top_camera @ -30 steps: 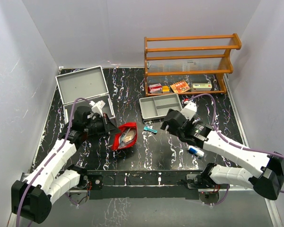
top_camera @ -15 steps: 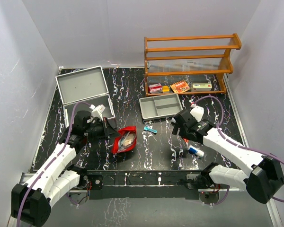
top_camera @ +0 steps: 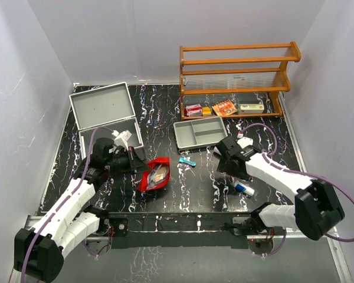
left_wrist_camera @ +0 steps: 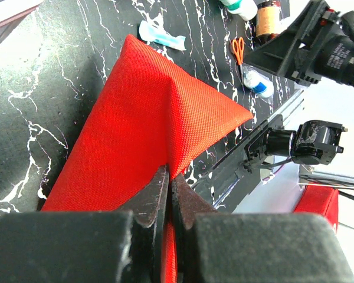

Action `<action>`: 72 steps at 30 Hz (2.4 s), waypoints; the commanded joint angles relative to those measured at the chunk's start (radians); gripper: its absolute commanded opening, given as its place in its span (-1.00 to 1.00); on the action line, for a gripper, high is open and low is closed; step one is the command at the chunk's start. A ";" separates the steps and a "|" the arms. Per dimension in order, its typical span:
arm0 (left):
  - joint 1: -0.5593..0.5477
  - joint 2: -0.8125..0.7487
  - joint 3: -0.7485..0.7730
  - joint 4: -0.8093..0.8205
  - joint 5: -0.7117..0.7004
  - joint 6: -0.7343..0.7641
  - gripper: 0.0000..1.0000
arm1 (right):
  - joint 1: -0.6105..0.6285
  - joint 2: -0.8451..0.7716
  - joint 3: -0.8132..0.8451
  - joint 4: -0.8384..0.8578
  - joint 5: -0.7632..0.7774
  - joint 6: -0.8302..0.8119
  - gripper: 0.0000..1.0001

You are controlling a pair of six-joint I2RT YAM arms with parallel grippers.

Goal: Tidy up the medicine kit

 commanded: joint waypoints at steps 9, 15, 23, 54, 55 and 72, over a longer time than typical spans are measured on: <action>-0.004 0.010 0.014 0.020 0.008 0.004 -1.00 | 0.027 0.174 0.163 0.206 -0.128 -0.294 0.26; -0.003 0.012 0.024 -0.003 0.008 -0.002 -1.00 | 0.172 0.324 0.264 0.306 -0.160 -0.433 0.31; -0.003 0.025 0.083 -0.103 -0.028 0.014 -1.00 | 0.194 0.496 0.361 0.409 -0.138 -0.648 0.29; -0.004 0.043 0.129 -0.098 -0.015 -0.101 -1.00 | 0.191 0.309 0.240 0.505 -0.227 -0.325 -0.85; -0.004 0.047 0.130 -0.091 -0.019 -0.119 -1.00 | 0.197 0.266 0.223 0.519 -0.223 -0.287 -0.85; -0.003 0.128 0.086 0.084 -0.063 -0.434 -1.00 | 0.514 0.059 0.204 0.596 0.138 0.334 -0.92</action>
